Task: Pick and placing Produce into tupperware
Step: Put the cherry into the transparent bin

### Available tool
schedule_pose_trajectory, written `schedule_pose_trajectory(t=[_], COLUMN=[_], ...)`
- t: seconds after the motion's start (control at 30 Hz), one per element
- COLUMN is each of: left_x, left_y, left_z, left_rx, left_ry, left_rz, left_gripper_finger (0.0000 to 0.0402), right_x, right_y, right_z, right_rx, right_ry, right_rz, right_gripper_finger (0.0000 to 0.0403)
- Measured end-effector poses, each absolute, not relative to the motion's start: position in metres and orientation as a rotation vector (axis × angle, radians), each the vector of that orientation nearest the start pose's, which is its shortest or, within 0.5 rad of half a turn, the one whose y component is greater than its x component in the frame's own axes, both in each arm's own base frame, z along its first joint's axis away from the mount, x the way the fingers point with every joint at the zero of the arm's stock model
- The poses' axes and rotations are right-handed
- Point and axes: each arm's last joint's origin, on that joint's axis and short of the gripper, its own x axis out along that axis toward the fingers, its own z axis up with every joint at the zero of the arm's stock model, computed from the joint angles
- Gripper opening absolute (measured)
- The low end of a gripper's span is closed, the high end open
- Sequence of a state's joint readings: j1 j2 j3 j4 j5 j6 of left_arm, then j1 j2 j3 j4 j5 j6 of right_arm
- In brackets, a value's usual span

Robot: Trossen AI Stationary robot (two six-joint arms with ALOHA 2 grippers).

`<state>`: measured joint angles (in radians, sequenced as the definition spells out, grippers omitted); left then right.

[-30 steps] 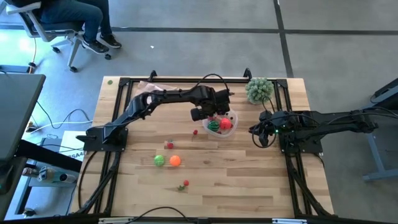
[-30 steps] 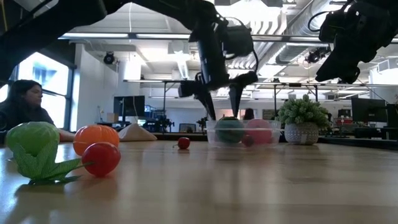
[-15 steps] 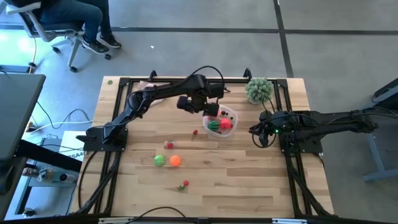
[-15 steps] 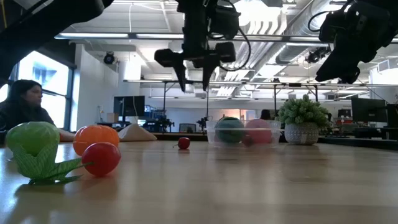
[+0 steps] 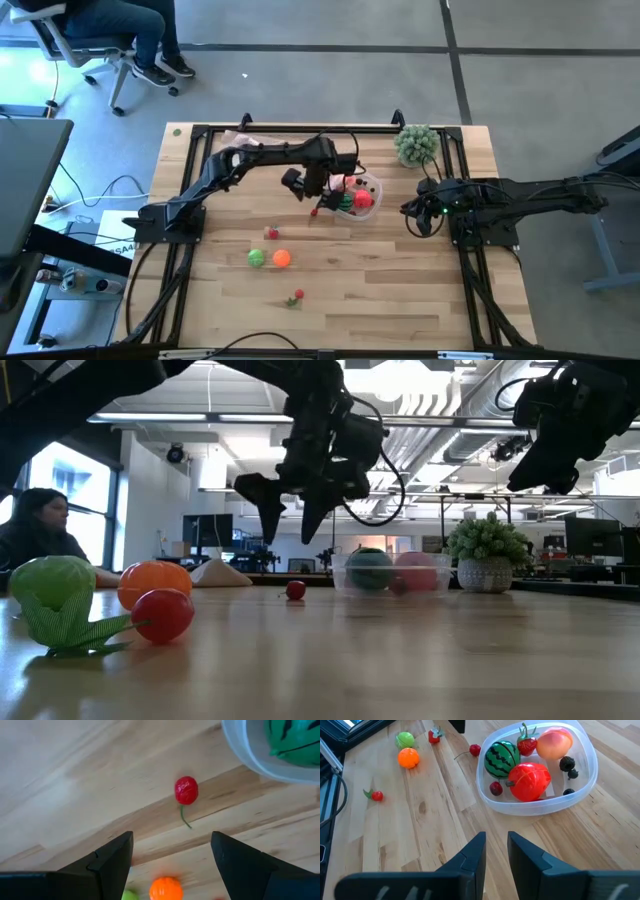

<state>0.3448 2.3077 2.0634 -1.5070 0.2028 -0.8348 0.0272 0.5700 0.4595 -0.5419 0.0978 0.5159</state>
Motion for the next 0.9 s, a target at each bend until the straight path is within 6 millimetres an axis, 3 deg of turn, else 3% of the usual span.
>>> schedule_pose_trajectory(t=[0.33, 0.7, 0.9], left_x=[0.419, 0.416, 0.418], left_y=[0.132, 0.129, 0.129], left_z=[0.189, 0.162, 0.158], left_rx=[-1.045, -1.057, -1.055], left_ry=[1.529, 1.539, 1.518], left_rz=[0.764, 0.762, 0.748], left_gripper_finger=[0.026, 0.026, 0.026], right_x=[0.125, 0.125, 0.125], right_y=[0.001, 0.001, 0.001], right_z=[0.22, 0.22, 0.22], right_rx=[0.457, 0.456, 0.457], right_ry=[0.618, 0.618, 0.618], right_rz=[-0.234, -0.234, -0.234], right_gripper_finger=[0.0071, 0.0071, 0.0071])
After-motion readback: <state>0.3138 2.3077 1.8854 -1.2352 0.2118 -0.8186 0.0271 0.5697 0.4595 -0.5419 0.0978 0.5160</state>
